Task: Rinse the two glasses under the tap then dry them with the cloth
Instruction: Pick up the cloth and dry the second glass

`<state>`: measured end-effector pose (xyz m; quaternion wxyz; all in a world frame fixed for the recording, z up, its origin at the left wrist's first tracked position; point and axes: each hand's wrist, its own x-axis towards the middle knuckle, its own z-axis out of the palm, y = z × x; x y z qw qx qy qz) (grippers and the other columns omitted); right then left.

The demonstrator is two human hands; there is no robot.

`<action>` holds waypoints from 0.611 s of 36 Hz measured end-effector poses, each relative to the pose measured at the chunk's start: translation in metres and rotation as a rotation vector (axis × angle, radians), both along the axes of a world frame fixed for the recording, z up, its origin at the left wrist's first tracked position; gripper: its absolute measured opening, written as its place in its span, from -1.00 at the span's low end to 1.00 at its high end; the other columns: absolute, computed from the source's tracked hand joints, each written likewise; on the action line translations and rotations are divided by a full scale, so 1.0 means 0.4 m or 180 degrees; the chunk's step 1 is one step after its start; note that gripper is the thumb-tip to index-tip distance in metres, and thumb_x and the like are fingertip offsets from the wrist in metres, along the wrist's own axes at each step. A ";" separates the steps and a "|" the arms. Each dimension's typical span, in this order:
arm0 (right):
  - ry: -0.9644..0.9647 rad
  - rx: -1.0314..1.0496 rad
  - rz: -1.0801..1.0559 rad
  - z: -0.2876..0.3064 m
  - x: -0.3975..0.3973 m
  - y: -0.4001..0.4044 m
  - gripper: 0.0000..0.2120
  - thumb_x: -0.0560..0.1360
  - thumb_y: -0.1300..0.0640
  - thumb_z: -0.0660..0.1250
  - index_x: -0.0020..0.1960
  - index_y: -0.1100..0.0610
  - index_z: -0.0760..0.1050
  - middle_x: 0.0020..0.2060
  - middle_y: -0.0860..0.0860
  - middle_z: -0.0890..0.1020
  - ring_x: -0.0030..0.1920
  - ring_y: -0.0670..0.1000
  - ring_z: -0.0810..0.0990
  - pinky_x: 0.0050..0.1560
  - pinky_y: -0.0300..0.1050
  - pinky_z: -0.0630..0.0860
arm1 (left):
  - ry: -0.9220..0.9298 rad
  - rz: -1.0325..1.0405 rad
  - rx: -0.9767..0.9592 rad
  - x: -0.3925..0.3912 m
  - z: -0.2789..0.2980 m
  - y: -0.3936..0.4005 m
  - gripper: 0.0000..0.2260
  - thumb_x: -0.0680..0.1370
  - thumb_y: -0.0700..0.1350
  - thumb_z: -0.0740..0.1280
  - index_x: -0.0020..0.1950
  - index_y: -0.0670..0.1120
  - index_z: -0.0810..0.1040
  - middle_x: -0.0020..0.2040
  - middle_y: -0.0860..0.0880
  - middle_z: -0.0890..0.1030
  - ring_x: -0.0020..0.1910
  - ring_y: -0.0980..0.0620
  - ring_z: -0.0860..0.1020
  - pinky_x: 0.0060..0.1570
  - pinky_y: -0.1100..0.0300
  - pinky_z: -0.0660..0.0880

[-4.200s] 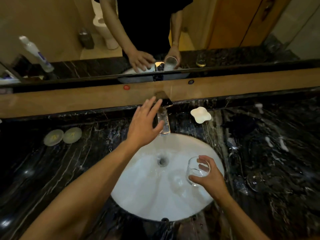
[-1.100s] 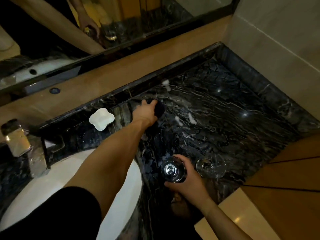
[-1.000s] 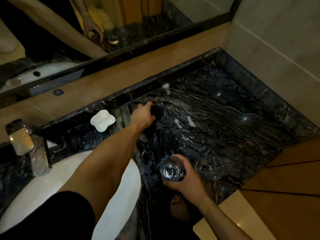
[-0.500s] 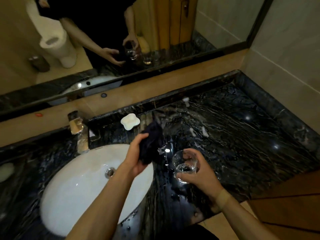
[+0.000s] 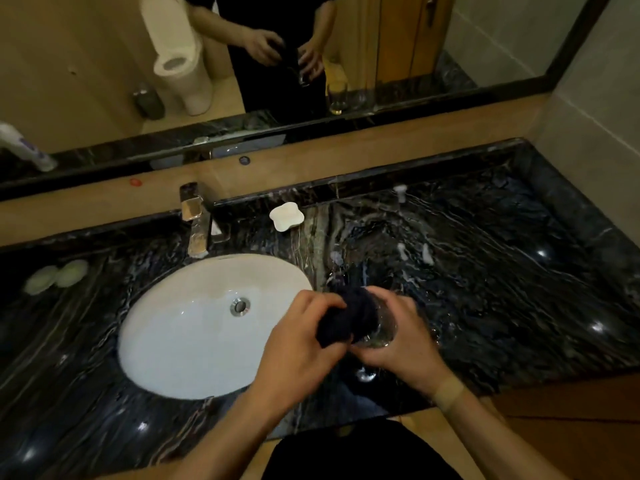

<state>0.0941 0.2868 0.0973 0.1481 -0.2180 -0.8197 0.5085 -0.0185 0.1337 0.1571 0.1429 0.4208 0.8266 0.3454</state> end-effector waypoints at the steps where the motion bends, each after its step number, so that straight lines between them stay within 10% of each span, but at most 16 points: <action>1: 0.0018 0.0113 0.0038 0.004 0.002 0.000 -0.27 0.17 -0.06 0.55 0.24 -0.34 0.30 0.14 -0.58 0.33 0.20 -0.22 0.36 0.19 -0.56 0.24 | 0.0046 0.0007 -0.0081 0.020 -0.001 0.005 -0.58 0.33 -0.02 0.40 0.17 0.20 0.45 0.14 0.14 0.48 0.06 0.12 0.53 0.00 0.13 0.53; 9: -0.0253 0.0320 0.0527 0.022 0.046 0.035 -0.24 0.18 -0.01 0.46 0.37 -0.16 0.40 0.20 -0.26 0.50 0.22 -0.11 0.36 0.24 -0.14 0.43 | 0.0311 -0.1332 -0.1316 0.066 0.002 0.037 -0.22 0.47 0.19 0.38 0.60 0.08 0.11 0.58 0.06 0.16 0.53 0.06 0.18 0.47 0.05 0.22; 18: -0.0821 -0.0015 0.1298 0.056 0.030 0.069 -0.18 0.18 -0.01 0.62 0.39 -0.19 0.40 0.14 -0.13 0.56 0.15 -0.17 0.48 0.20 -0.23 0.46 | -0.0269 -0.1661 -0.1067 0.032 -0.005 0.072 -0.48 0.46 -0.09 0.45 0.40 0.07 0.43 0.31 0.05 0.53 0.20 0.06 0.55 0.17 0.16 0.50; 22: -0.0403 -0.1438 0.1417 0.055 0.041 0.092 -0.20 0.26 0.30 0.63 0.40 0.01 0.40 0.26 0.02 0.62 0.28 -0.02 0.58 0.32 -0.07 0.50 | -0.1629 -0.0873 -0.0599 0.035 -0.009 0.062 -0.57 0.43 -0.17 0.52 0.26 0.09 0.57 0.15 0.09 0.68 0.10 0.14 0.64 0.12 0.15 0.57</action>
